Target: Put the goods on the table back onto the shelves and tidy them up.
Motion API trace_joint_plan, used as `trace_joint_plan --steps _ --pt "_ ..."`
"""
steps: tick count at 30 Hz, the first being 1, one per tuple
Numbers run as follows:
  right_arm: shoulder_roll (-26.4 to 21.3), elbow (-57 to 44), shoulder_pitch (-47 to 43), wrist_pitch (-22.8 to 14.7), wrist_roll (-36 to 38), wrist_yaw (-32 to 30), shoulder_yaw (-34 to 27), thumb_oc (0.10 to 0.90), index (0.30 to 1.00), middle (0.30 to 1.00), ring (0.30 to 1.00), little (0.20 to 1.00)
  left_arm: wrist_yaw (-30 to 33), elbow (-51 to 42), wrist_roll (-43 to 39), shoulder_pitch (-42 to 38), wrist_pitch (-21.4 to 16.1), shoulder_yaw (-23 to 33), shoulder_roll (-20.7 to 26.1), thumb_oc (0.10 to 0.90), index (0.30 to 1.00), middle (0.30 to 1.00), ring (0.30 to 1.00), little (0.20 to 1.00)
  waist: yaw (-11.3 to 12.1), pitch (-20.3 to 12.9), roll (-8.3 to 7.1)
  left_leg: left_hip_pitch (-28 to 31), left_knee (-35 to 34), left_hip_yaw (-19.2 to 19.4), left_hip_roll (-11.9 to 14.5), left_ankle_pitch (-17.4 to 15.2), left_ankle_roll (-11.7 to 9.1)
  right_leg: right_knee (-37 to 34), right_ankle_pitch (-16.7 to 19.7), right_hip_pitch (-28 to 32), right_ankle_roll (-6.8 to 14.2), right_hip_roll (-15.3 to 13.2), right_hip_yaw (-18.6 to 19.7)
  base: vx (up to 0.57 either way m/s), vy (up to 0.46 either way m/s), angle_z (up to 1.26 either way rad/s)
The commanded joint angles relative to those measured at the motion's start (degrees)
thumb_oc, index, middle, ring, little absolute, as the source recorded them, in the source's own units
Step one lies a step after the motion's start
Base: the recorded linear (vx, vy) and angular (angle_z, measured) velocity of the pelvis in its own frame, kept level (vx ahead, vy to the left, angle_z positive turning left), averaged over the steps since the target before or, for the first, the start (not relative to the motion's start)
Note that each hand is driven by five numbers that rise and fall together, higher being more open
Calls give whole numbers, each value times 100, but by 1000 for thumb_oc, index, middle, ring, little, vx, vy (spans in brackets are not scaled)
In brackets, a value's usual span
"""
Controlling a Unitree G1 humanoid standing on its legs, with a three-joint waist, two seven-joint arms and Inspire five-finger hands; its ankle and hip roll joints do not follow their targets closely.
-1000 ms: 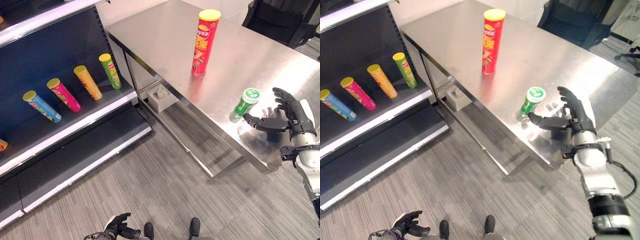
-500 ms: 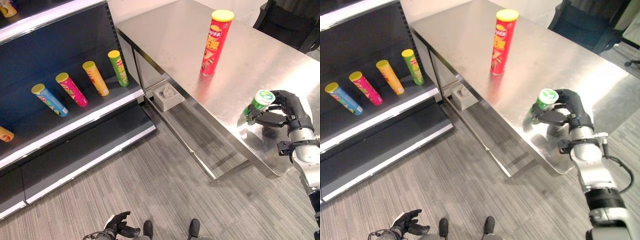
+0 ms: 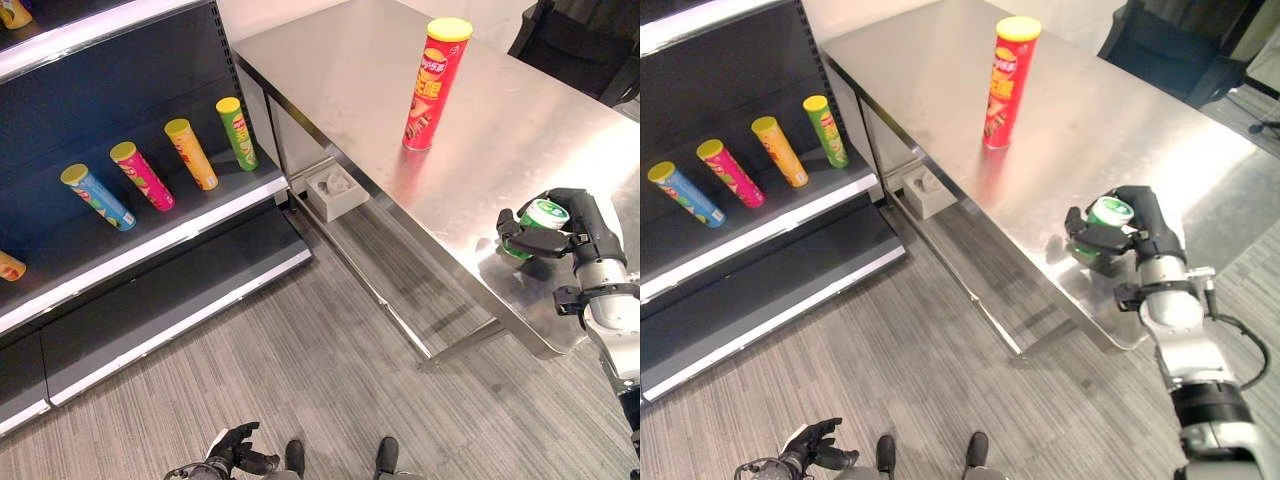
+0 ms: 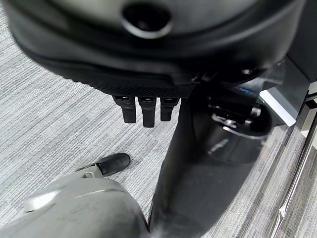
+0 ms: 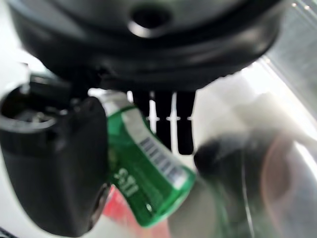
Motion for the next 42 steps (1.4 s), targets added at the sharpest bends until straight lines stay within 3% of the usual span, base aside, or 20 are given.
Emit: trace_joint_plan --steps 1,10,19,25,30,33,34,42 --pt "-484 -887 -342 -462 -262 -367 -508 400 300 300 300 300 173 156 63 -55 -76 -78 408 800 900 900 900 900 43 -396 -433 96 -53 231 291 -47 -281 40 -345 360 423 -221 188 0 0 0" --pt "-1098 -1615 -656 -696 -140 -351 -781 400 300 300 300 300 122 38 68 -17 -118 -62 467 800 900 900 900 900 60 -540 -556 179 -53 238 370 -28 -344 40 -410 462 385 -147 186 0 0 0" --pt "-1870 -1968 -1307 -877 334 -21 -369 400 300 300 300 300 77 37 24 47 -158 -2 577 800 900 900 900 900 148 -628 -696 212 -53 174 539 91 -466 40 -518 555 296 16 139 -22 -48 1" --pt "-1970 -2068 -1571 -974 728 111 -227 400 300 300 300 300 36 24 -55 108 -170 49 621 800 900 900 900 900 216 -621 -740 185 -53 98 634 176 -533 40 -567 579 246 106 91 -24 -59 5" --pt "-2273 -1882 -1625 -840 258 90 84 400 300 300 300 300 80 106 -95 128 -163 210 612 800 900 900 900 900 260 -580 -800 117 -53 67 730 288 -592 40 -582 547 215 217 53 -44 -67 11" --pt "-2281 -1801 -1233 -797 83 46 -167 400 300 300 300 300 96 158 -80 162 -159 225 553 800 900 900 900 900 227 -570 -788 102 -53 67 725 292 -580 40 -576 560 218 209 30 -8 -13 3" --pt "-2144 -1752 -925 -779 -54 -68 -462 800 900 900 900 900 130 228 -24 157 -148 199 509 800 900 900 900 900 187 -576 -758 122 -53 101 716 265 -563 40 -568 568 225 203 56 11 26 5" --pt "-1599 -1817 -232 -761 -137 -233 -1153 800 900 900 900 900 191 210 80 93 -130 182 501 800 900 900 900 900 44 -598 -692 261 -53 228 668 105 -504 40 -514 585 272 120 146 15 34 -4"
